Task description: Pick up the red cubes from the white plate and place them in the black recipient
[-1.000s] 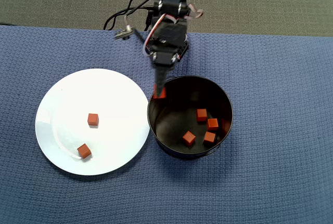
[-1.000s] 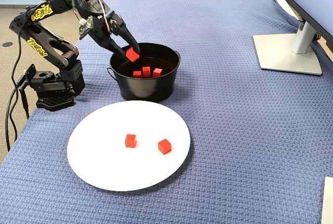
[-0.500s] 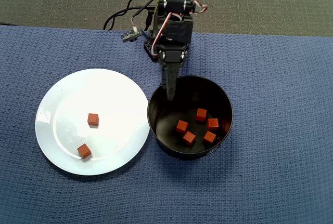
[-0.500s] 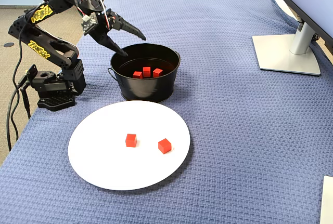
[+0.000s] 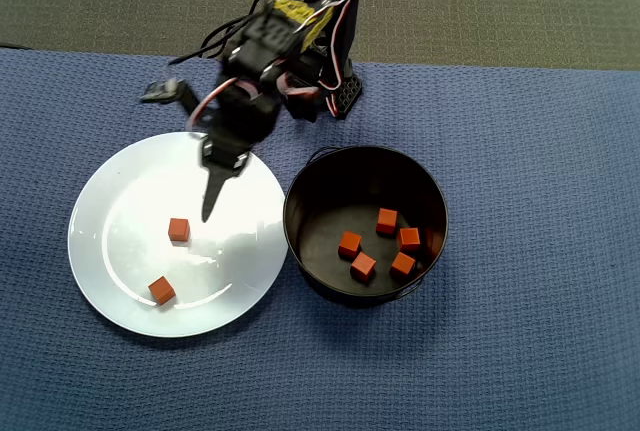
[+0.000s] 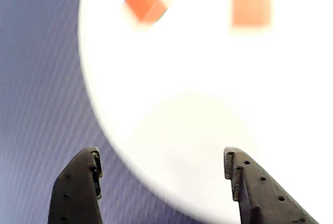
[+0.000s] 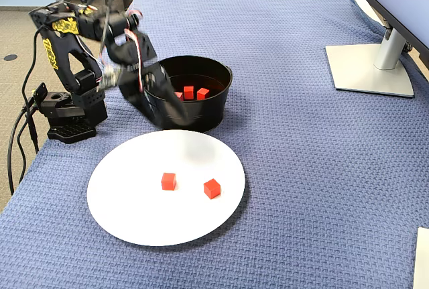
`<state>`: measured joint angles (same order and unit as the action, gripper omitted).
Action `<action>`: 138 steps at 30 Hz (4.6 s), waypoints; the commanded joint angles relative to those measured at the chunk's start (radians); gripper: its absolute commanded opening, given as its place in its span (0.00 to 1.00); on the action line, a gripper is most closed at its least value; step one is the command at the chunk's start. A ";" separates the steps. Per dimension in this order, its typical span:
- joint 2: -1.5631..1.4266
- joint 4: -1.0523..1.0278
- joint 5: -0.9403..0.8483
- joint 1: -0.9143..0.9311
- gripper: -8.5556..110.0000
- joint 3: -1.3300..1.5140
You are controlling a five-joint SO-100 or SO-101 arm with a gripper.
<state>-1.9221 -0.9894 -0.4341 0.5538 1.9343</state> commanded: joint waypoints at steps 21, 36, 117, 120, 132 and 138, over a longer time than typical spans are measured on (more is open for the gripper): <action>0.680 -0.103 -0.023 0.104 0.25 -0.503; 0.808 -0.179 -0.086 0.118 0.22 -0.643; 0.351 -0.118 -0.095 0.000 0.33 -0.410; 0.469 -0.141 -0.258 0.006 0.34 -0.489; 0.583 -0.063 -0.940 0.037 0.32 -0.506; 0.670 0.012 -0.962 0.069 0.31 -0.555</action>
<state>-1.2686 -1.0170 -1.3637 0.5906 1.4619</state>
